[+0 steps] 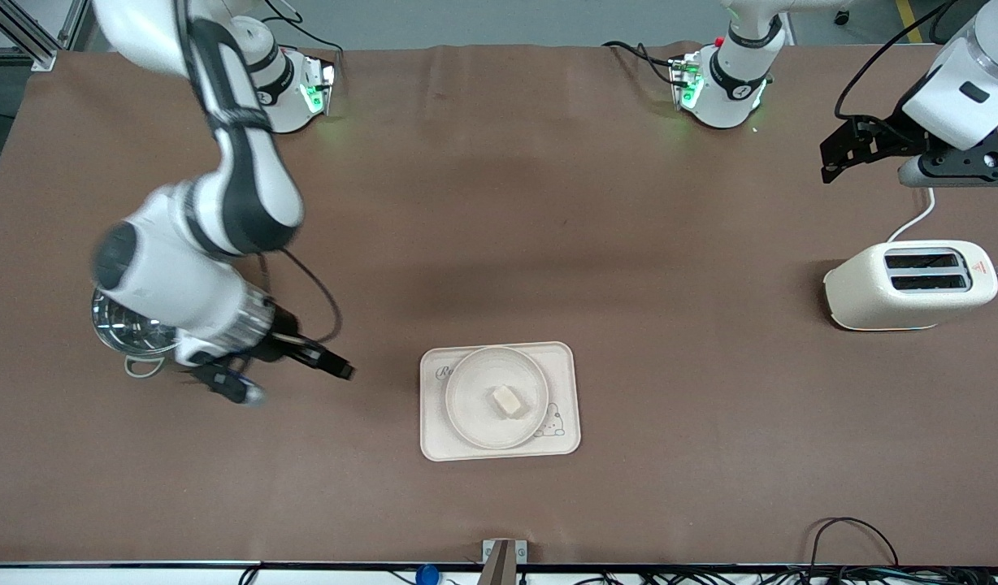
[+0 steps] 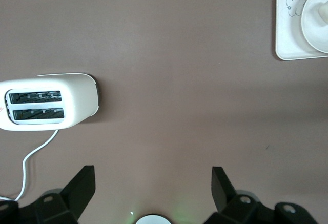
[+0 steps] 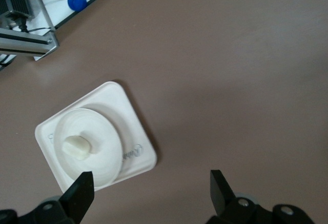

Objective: Place bun in plate and plate on tray

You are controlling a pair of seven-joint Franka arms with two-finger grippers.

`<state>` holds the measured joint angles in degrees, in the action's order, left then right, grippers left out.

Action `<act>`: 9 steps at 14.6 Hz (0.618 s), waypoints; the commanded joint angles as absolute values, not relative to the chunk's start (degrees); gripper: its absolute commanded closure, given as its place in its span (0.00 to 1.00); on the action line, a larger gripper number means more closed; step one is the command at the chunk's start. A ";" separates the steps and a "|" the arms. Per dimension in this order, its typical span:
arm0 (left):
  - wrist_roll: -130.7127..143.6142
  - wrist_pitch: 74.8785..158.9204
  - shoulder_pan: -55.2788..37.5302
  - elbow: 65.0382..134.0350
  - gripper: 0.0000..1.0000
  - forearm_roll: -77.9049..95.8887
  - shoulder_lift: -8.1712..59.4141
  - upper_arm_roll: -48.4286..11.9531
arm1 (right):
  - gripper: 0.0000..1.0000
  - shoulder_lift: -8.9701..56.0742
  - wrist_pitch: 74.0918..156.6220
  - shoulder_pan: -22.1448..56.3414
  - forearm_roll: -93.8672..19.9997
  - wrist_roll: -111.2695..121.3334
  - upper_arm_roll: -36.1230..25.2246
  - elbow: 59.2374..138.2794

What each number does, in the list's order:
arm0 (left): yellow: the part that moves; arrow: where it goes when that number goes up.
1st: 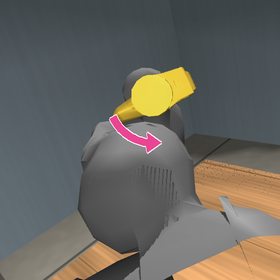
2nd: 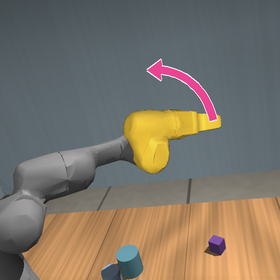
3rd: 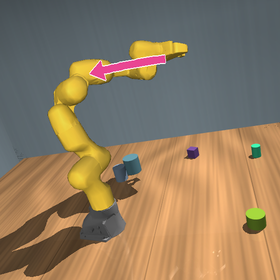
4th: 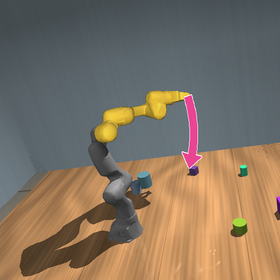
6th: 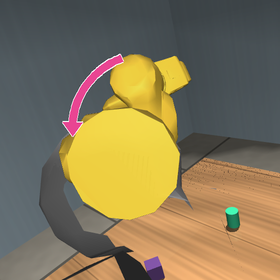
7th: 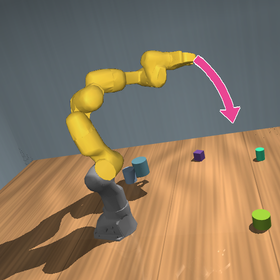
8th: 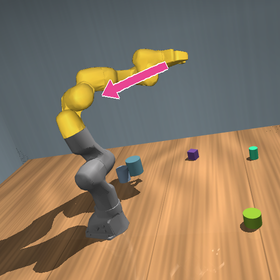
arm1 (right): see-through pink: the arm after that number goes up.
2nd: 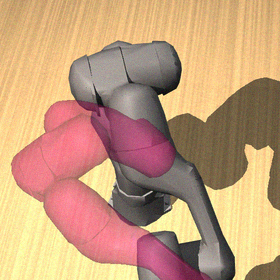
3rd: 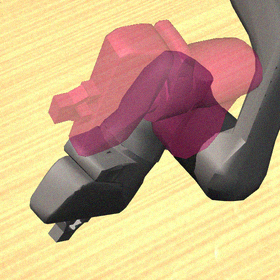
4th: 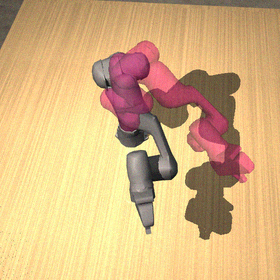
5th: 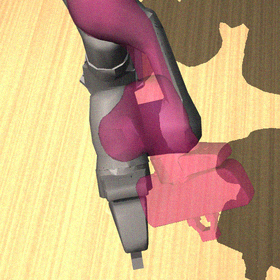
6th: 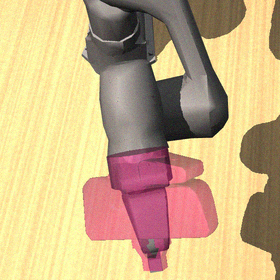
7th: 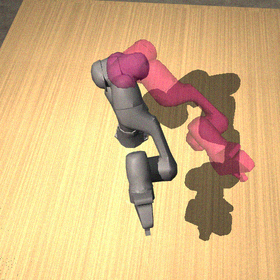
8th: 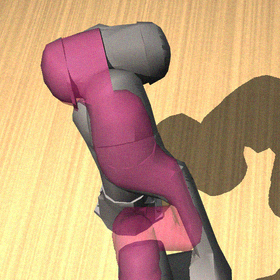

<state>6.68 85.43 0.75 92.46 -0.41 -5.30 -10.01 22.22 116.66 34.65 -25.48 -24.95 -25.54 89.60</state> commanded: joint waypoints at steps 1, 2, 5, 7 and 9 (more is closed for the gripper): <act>6.77 85.25 0.97 91.84 0.00 -0.09 -5.10 -10.20 | 0.00 12.51 107.10 34.90 -13.49 -24.00 -27.67 91.94; 6.68 85.25 0.97 91.76 0.00 -0.09 -5.10 -10.28 | 0.00 10.48 102.70 34.72 -10.40 -21.47 -28.64 91.15; 6.68 85.25 0.97 91.76 0.00 0.00 -5.27 -10.28 | 0.00 3.72 93.54 31.84 -4.06 -12.51 -30.32 90.53; 6.51 85.25 0.97 91.76 0.00 0.09 -5.27 -10.28 | 0.00 0.11 88.71 28.23 -1.68 -6.10 -29.45 90.62; 5.98 85.25 0.97 91.67 0.00 0.09 -5.27 -10.28 | 0.00 -4.11 84.05 24.63 1.56 -3.96 -26.13 91.23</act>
